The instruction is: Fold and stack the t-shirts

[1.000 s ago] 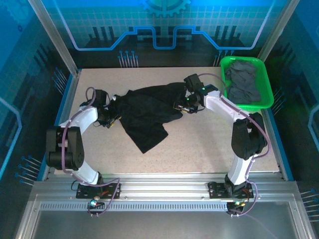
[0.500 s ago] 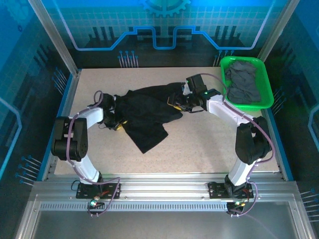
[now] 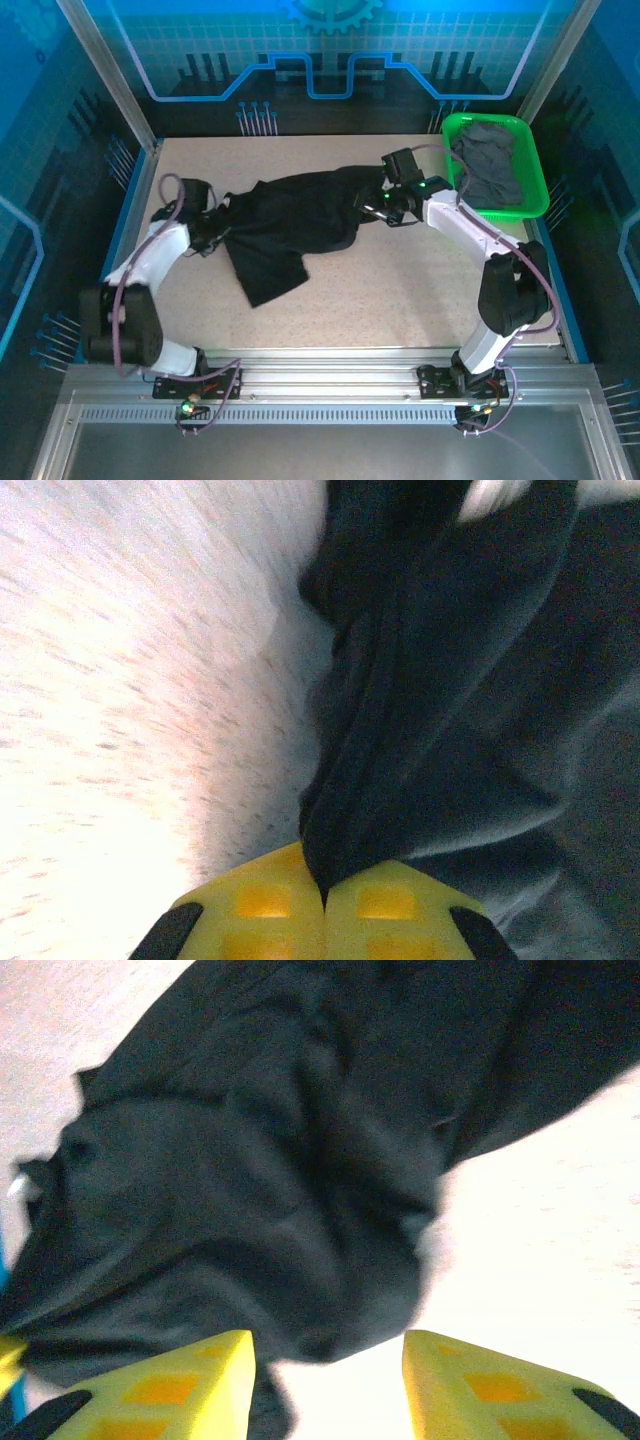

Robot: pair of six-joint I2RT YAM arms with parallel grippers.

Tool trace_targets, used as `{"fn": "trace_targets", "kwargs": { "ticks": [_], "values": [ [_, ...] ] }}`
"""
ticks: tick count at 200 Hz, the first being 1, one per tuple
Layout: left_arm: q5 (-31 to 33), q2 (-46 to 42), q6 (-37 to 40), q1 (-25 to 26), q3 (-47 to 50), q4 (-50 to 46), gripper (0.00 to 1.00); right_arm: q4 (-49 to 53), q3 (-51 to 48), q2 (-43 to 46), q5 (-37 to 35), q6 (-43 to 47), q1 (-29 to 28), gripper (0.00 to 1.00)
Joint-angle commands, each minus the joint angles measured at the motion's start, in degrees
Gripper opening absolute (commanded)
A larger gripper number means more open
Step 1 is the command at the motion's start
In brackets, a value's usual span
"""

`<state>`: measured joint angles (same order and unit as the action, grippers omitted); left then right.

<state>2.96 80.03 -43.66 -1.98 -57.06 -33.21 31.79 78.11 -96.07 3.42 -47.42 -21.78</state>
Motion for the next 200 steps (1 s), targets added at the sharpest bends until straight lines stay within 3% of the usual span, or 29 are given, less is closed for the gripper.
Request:
{"fn": "trace_targets", "kwargs": {
  "ticks": [1, 28, 87, 144, 200],
  "values": [
    [12.4, -7.6, -7.2, -4.3, 0.3, -7.8, 0.00, 7.6, 1.1, 2.0, -11.3, -1.1, 2.6, 0.44],
    [10.2, -9.0, -8.4, -7.3, 0.2, -7.5, 0.00, 9.7, 0.5, 1.3, -13.4, -2.9, 5.3, 0.45],
    [8.7, -7.1, -9.8, -7.4, -3.4, -9.3, 0.00, 5.1, 1.6, -6.4, -8.4, -11.3, 8.1, 0.50],
    [4.7, -6.2, -10.8, -7.4, -5.7, -8.2, 0.00, 4.2, 18.7, -22.7, -2.7, -12.7, 5.7, 0.50],
    [2.7, -5.5, -10.6, -7.4, -5.8, -7.5, 0.00, 3.0, 24.9, -32.9, 0.9, -16.8, 4.0, 0.47]
  ]
}}
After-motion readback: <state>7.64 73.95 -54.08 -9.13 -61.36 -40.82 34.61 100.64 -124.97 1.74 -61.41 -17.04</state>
